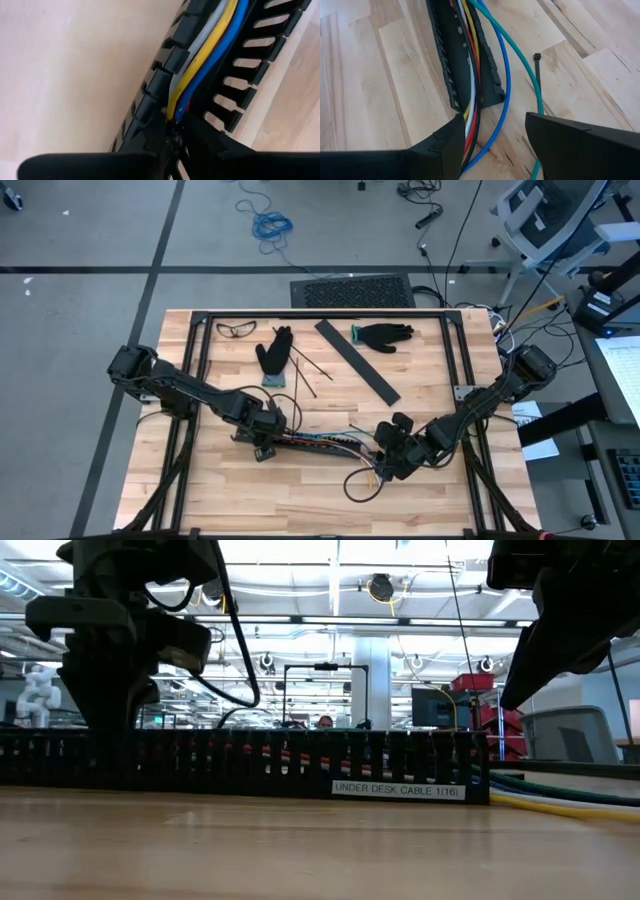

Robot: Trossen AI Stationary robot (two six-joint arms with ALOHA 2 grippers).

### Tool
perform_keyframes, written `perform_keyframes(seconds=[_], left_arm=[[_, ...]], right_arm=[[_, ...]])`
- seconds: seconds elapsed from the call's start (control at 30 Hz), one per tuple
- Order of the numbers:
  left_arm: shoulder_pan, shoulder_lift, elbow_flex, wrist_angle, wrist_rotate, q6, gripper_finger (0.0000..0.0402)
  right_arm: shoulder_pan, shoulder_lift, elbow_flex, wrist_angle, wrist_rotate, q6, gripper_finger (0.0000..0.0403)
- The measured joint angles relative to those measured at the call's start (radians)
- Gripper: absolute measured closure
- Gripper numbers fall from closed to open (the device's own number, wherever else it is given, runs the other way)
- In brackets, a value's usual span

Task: Ziptie cables
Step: Put the ziptied cables in the black cable duct

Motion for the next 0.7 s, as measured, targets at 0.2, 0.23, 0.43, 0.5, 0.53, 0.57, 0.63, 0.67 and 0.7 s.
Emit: perform_keyframes(seconds=[0.2, 0.23, 0.43, 0.5, 0.53, 0.57, 0.63, 0.67, 0.7], left_arm=[[-0.006, 0.0, -0.039, 0.041, -0.017, -0.024, 0.0333], [-0.006, 0.0, -0.039, 0.04, -0.017, -0.024, 0.0333], [-0.006, 0.0, -0.039, 0.038, -0.027, 0.001, 0.0336], [-0.005, 0.0, -0.039, 0.034, -0.052, -0.018, 0.0352], [-0.005, 0.0, -0.039, 0.034, -0.061, -0.024, 0.0366], [-0.005, 0.0, -0.039, 0.036, -0.065, -0.026, 0.0381], [-0.005, 0.0, -0.039, 0.036, -0.07, -0.032, 0.0392], [-0.005, 0.0, -0.039, 0.036, -0.073, -0.034, 0.0394], [-0.005, 0.0, -0.039, 0.035, -0.076, -0.034, 0.0397]], right_arm=[[0.0, 0.0, 0.0, -0.003, 0.003, 0.004, 0.0204], [0.0, 0.0, 0.0, -0.003, 0.009, 0.002, 0.0204], [-0.004, 0.0, 0.0, -0.029, 0.032, -0.007, 0.0204], [-0.004, 0.0, 0.0, -0.021, 0.055, -0.012, 0.0204], [-0.005, 0.0, 0.0, -0.009, 0.078, -0.016, 0.0204], [-0.008, 0.0, 0.0, 0.002, 0.104, -0.016, 0.0204], [-0.024, 0.0, 0.0, 0.011, 0.136, -0.016, 0.0204], [-0.037, 0.0, 0.0, 0.004, 0.144, -0.011, 0.0204], [-0.05, 0.003, 0.0, -0.008, 0.145, 0.003, 0.0204]])
